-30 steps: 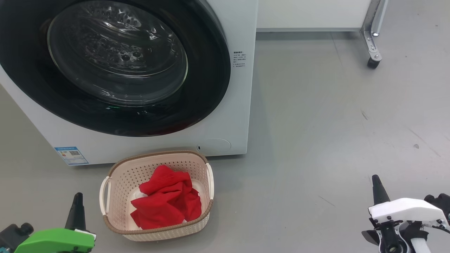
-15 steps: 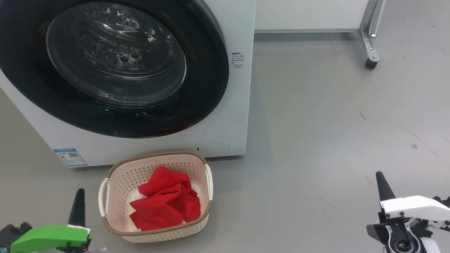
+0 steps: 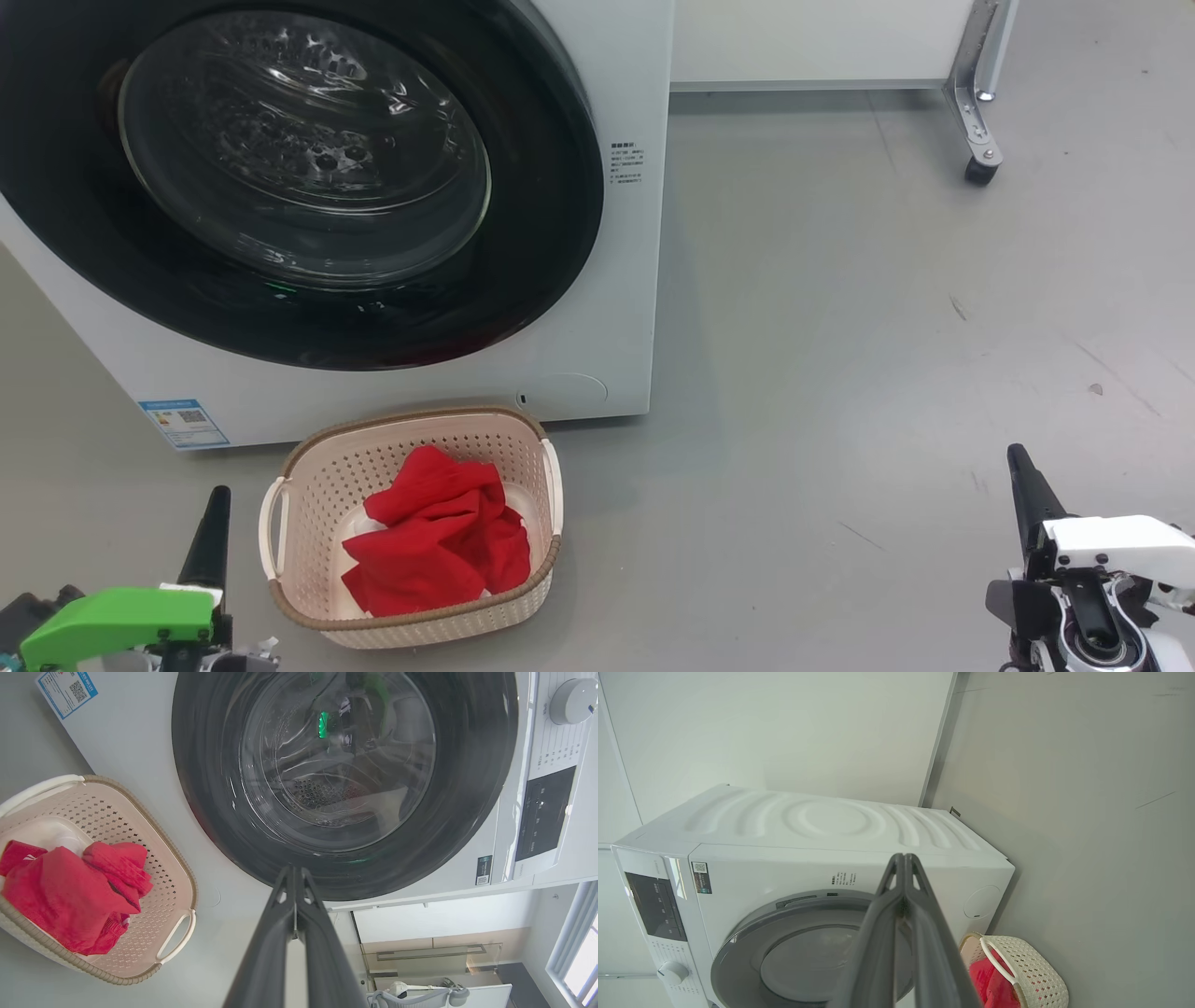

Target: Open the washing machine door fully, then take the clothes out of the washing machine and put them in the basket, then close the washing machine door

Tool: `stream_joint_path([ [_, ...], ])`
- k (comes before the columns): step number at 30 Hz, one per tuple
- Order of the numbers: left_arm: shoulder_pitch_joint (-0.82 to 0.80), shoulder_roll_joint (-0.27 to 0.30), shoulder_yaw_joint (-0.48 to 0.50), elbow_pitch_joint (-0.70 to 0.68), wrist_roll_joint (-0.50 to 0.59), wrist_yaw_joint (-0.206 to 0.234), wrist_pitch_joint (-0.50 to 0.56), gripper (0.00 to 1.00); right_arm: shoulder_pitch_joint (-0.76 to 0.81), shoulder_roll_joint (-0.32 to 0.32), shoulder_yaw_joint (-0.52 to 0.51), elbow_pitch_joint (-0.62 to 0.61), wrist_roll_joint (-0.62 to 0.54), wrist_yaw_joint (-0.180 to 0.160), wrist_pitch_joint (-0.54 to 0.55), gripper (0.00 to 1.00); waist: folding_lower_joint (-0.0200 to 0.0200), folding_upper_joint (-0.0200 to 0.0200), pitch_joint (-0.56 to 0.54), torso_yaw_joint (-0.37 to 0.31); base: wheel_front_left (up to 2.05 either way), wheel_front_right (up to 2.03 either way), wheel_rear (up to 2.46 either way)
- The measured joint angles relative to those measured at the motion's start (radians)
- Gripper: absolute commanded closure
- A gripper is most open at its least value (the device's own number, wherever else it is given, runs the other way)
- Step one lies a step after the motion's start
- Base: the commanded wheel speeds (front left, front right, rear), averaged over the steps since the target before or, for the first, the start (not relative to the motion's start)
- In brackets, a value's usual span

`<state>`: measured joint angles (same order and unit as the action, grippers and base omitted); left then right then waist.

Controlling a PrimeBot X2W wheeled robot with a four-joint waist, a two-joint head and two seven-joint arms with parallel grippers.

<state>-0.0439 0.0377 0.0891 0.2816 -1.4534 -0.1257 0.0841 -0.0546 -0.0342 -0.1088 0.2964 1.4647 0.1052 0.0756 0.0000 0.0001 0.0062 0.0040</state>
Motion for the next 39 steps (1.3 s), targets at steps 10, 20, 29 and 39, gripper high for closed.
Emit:
stream_joint_path([
  [10, -0.019, -0.001, 0.002, -0.001, -0.129, 0.0, 0.031, 1.0, -0.005, 0.0, -0.026, -0.01, 0.123, 0.012, 0.033, 1.0, 0.0, 0.0, -0.003, -0.004, 0.0, 0.0, 0.0],
  [20, -0.021, -0.001, 0.002, -0.002, -0.141, 0.0, 0.038, 1.0, -0.005, 0.0, -0.029, -0.011, 0.135, 0.016, 0.034, 1.0, 0.0, 0.0, -0.003, -0.004, 0.0, 0.0, 0.0],
  [29, -0.021, -0.001, 0.002, -0.004, -0.141, 0.0, 0.038, 1.0, -0.005, 0.0, -0.029, -0.013, 0.136, 0.016, 0.034, 1.0, 0.0, 0.0, -0.003, -0.004, 0.0, 0.0, 0.0],
  [39, -0.021, -0.001, 0.002, -0.004, -0.141, 0.0, 0.038, 1.0, -0.005, 0.0, -0.029, -0.014, 0.136, 0.017, 0.034, 1.0, 0.0, 0.0, -0.003, -0.004, 0.0, 0.0, 0.0],
])
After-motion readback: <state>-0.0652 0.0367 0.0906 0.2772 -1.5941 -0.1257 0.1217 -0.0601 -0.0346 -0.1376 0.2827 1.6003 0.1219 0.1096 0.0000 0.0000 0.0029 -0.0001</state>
